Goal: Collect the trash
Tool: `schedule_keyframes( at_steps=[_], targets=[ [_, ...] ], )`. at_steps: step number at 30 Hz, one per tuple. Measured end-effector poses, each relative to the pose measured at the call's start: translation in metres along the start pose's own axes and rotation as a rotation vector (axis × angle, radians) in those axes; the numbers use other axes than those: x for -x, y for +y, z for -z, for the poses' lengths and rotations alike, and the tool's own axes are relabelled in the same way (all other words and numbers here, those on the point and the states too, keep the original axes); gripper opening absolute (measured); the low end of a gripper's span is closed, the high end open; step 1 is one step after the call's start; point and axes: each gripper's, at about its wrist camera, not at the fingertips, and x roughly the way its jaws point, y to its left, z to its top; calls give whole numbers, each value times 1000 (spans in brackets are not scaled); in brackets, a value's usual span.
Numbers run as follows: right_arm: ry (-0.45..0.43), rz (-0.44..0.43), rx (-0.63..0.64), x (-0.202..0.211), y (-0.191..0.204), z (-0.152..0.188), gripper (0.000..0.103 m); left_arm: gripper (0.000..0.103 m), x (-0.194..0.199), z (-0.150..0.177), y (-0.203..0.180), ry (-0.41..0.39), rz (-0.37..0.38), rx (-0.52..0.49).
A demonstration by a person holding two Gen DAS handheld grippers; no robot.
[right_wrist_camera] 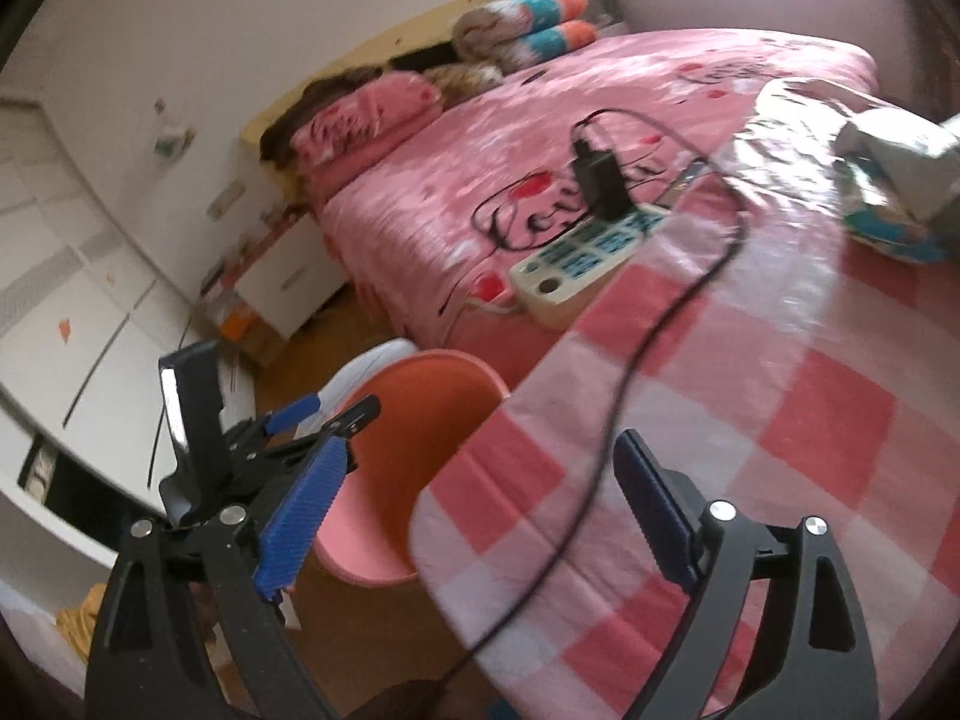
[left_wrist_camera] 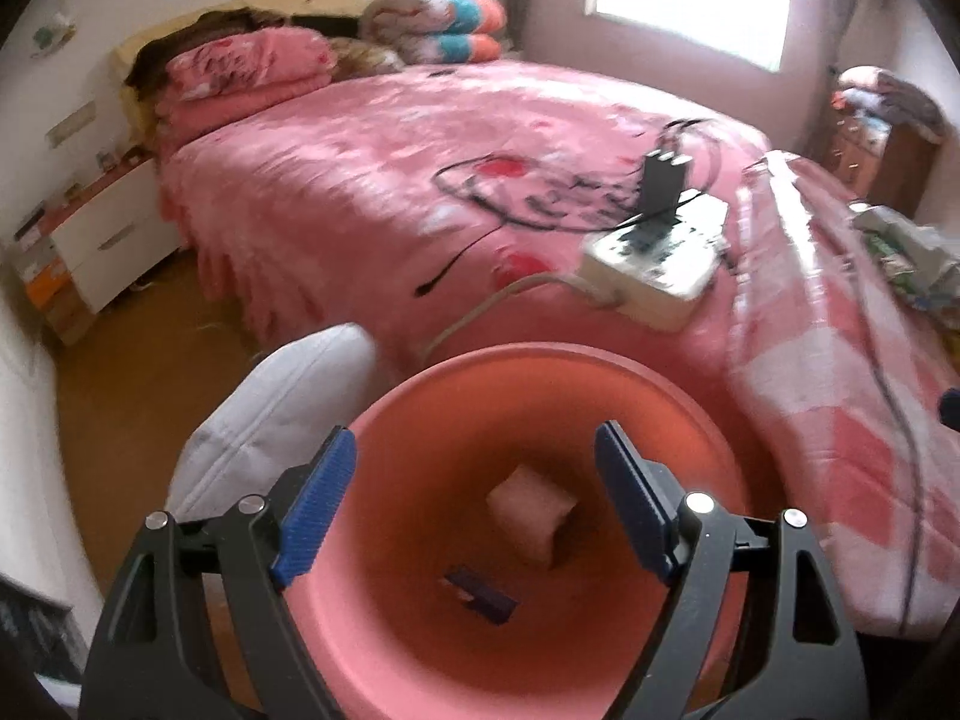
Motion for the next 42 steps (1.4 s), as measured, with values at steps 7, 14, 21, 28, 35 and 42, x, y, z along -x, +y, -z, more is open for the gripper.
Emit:
schedule_keyframes(
  at_steps=[7, 14, 21, 28, 35, 42],
  targets=[
    [-61, 23, -74, 23, -30, 4, 93, 82, 22, -9, -30, -96, 84, -67],
    [-143, 44, -106, 49, -52, 9, 94, 82, 42, -20, -71, -115, 86, -182],
    [-205, 98, -119, 75, -75, 15, 95, 82, 54, -35, -108, -109, 142, -221],
    [-253, 160, -195, 102, -110, 22, 95, 82, 66, -56, -156, -103, 235, -241],
    [-308, 223, -213, 128, -136, 28, 95, 82, 57, -95, -223, -56, 333, -231],
    [-345, 271, -226, 148, -158, 28, 95, 82, 25, -147, -297, -6, 388, -203]
  ],
)
